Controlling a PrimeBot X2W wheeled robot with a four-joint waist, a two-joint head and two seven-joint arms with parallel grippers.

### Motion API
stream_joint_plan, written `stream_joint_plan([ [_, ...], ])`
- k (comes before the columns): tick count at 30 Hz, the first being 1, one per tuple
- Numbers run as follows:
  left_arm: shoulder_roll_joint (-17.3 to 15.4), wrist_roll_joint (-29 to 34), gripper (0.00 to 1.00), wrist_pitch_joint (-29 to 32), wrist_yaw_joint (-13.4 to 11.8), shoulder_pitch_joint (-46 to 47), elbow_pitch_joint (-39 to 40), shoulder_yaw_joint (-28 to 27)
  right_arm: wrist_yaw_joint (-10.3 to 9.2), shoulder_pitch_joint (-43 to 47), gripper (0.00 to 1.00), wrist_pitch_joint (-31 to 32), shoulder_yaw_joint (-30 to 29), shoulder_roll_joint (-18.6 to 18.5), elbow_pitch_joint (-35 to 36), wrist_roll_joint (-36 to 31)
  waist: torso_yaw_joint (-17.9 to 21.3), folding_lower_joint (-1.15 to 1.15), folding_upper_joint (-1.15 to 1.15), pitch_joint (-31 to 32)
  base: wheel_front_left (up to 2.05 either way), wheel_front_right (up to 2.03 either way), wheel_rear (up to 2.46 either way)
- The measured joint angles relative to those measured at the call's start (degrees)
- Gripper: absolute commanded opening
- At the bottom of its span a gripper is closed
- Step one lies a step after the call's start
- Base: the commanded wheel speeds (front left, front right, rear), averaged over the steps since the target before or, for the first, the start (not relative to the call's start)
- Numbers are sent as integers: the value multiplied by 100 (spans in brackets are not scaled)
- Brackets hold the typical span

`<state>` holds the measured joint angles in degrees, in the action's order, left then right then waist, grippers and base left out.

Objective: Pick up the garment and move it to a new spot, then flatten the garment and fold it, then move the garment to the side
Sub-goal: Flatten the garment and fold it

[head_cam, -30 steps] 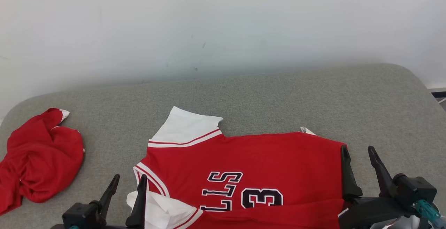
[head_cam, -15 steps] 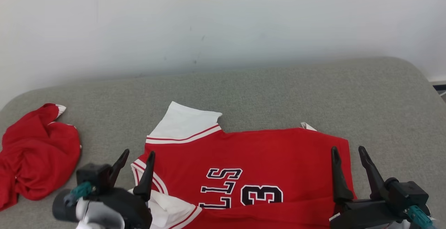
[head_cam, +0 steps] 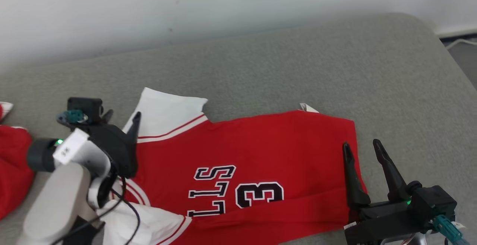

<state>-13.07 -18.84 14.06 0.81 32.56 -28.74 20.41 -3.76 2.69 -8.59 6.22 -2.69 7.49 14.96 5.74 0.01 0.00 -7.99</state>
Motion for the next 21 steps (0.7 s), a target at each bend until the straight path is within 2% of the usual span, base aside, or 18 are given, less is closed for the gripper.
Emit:
stream_joint_plan([
  [10, -510, 366, 100, 879, -232, 1129, -642, -108, 76, -254, 100, 4, 4, -13, 164, -1, 663, 0, 0, -848, 0, 0, 0],
  [15, -533, 475, 100, 1180, -236, 1709, -990, -46, 75, -570, 100, -15, -15, -11, 88, 16, 878, 1, 1, -1273, 0, 0, 0],
  [21, -493, 636, 100, 1471, -333, 1979, -1337, 43, 67, -670, 100, -81, -32, -9, -58, 34, 1023, -1, 1, -1573, 0, 0, 0],
])
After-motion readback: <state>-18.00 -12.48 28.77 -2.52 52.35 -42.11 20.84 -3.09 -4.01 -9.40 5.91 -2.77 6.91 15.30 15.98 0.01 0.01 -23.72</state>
